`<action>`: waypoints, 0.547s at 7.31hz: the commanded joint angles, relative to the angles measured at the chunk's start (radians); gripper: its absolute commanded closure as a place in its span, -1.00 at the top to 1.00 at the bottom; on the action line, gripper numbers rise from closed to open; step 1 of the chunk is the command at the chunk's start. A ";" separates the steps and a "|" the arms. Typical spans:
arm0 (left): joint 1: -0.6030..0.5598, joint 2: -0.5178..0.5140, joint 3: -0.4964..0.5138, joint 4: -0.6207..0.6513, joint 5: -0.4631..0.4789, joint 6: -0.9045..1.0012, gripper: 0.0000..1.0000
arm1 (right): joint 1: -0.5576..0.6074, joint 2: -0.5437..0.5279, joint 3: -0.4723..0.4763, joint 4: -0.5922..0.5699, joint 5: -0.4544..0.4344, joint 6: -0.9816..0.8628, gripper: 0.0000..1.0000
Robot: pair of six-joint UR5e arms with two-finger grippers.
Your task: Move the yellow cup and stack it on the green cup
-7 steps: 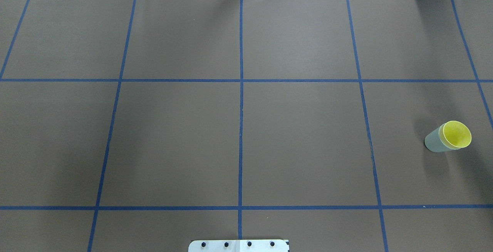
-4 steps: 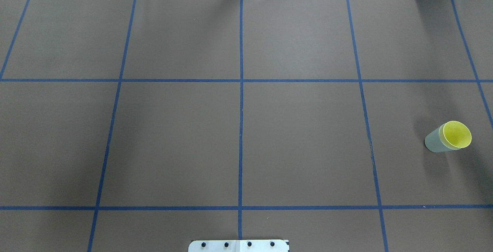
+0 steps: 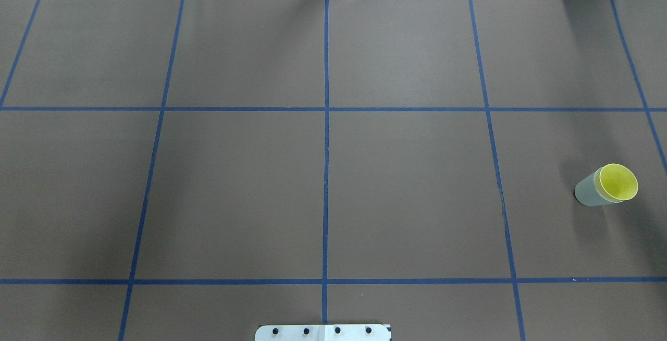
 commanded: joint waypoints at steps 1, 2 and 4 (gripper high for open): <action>0.000 -0.002 -0.003 -0.002 -0.039 -0.001 1.00 | 0.000 0.001 0.000 0.000 -0.001 0.001 1.00; 0.001 -0.007 -0.003 -0.002 -0.039 -0.003 1.00 | 0.000 0.001 0.000 0.000 -0.001 0.001 1.00; 0.000 -0.009 -0.005 -0.005 -0.044 -0.001 1.00 | -0.002 0.004 0.000 -0.001 -0.001 0.001 1.00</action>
